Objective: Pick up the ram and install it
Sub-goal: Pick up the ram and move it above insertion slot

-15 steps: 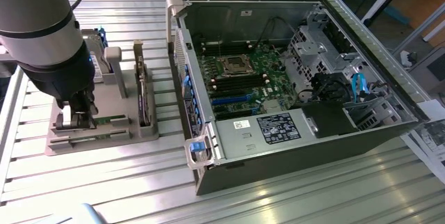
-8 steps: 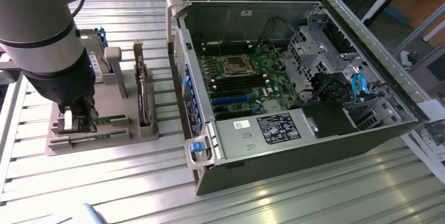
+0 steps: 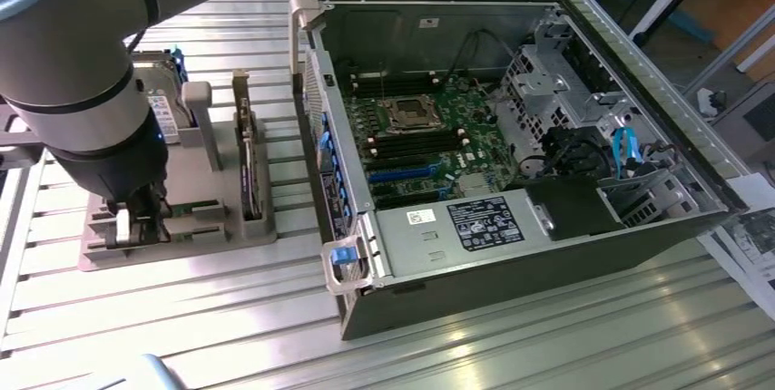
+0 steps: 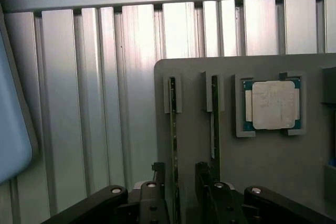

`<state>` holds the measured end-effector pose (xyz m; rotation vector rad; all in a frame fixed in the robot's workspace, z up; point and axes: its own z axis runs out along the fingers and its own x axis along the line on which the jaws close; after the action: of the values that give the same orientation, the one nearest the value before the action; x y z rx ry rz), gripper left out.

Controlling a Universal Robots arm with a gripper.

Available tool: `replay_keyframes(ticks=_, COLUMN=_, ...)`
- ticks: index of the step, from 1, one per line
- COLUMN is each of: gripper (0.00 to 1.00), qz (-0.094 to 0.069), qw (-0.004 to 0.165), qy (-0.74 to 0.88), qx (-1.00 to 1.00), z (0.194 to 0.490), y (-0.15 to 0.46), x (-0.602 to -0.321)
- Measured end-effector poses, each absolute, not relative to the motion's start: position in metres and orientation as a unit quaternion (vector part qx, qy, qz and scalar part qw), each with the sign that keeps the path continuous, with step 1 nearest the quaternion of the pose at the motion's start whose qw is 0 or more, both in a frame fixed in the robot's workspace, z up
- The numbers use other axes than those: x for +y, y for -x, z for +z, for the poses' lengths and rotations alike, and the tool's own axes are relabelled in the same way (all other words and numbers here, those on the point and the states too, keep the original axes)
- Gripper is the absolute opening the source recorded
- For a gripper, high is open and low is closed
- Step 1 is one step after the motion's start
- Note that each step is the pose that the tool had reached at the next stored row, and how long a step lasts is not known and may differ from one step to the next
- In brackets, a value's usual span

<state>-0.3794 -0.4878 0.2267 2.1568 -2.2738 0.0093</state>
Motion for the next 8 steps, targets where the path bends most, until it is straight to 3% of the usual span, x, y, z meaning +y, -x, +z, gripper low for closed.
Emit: replay_keyframes(ticks=8, gripper=0.36, qz=0.003, qw=0.004, qy=-0.688, qx=-0.725, z=0.214, y=0.381, x=-0.49)
